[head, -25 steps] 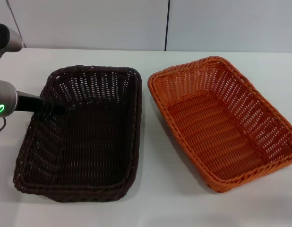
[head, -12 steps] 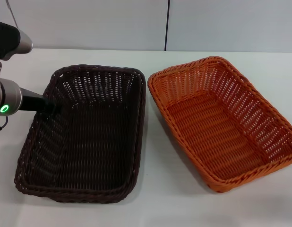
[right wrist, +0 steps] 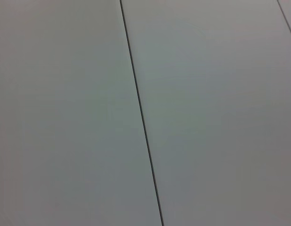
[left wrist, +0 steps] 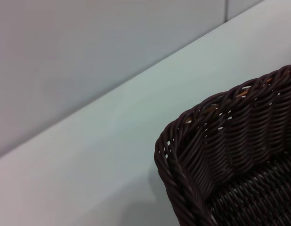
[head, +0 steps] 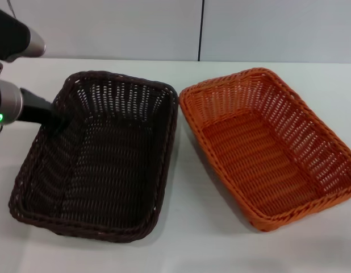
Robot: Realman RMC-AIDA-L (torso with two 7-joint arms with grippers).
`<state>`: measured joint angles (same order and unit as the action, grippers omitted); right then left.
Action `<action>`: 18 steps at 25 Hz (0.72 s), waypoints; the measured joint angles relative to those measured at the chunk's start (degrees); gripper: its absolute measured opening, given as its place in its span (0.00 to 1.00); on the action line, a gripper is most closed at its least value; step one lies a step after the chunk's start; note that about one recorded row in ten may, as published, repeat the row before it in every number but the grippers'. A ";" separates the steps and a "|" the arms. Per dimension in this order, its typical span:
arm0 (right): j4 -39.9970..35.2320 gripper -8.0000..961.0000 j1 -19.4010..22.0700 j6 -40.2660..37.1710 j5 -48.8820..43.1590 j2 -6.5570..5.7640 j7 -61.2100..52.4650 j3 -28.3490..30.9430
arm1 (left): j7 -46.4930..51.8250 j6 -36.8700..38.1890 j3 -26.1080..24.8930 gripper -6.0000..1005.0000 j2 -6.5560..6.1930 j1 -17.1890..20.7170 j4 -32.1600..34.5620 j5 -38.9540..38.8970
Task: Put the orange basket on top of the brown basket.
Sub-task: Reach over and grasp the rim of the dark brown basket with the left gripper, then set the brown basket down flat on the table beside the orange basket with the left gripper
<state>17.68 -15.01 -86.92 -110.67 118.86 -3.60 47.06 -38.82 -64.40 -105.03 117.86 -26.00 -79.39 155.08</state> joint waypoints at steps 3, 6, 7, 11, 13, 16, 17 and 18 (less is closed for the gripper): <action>0.06 0.73 0.22 -0.11 0.23 0.11 0.00 -0.28 | -9.26 -3.11 -3.87 0.30 -0.01 -2.79 0.45 -3.04; 0.23 0.73 0.55 -0.36 0.25 0.20 0.00 -0.31 | -14.78 -5.20 -5.93 0.30 -0.04 -4.39 1.24 -5.00; 0.36 0.73 0.75 -0.68 0.25 0.25 0.00 -0.31 | -17.52 -6.20 -6.91 0.30 -0.06 -5.25 1.89 -5.67; 1.66 0.73 2.03 -1.48 0.21 0.33 0.00 -0.31 | -26.87 -8.78 -10.06 0.30 -0.39 -8.96 5.95 -6.18; 2.74 0.72 3.04 -2.07 0.14 0.32 0.00 -0.30 | -32.25 -9.41 -11.35 0.30 -0.89 -11.23 9.58 -6.31; 3.18 0.72 3.53 -2.76 0.12 0.30 0.00 -0.30 | -37.20 -9.42 -12.03 0.30 -1.21 -14.31 14.27 -6.79; 3.31 0.72 3.65 -3.03 0.12 0.31 0.00 -0.30 | -37.74 -9.33 -12.05 0.30 -1.17 -14.69 14.78 -6.77; 3.69 0.72 3.94 -3.48 0.10 0.34 0.00 -0.36 | -38.55 -9.12 -12.06 0.30 -1.01 -15.42 15.58 -6.80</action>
<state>21.37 -11.07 -90.40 -110.57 119.20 -3.60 46.69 -77.37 -73.52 -117.09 116.85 -41.42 -63.81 148.28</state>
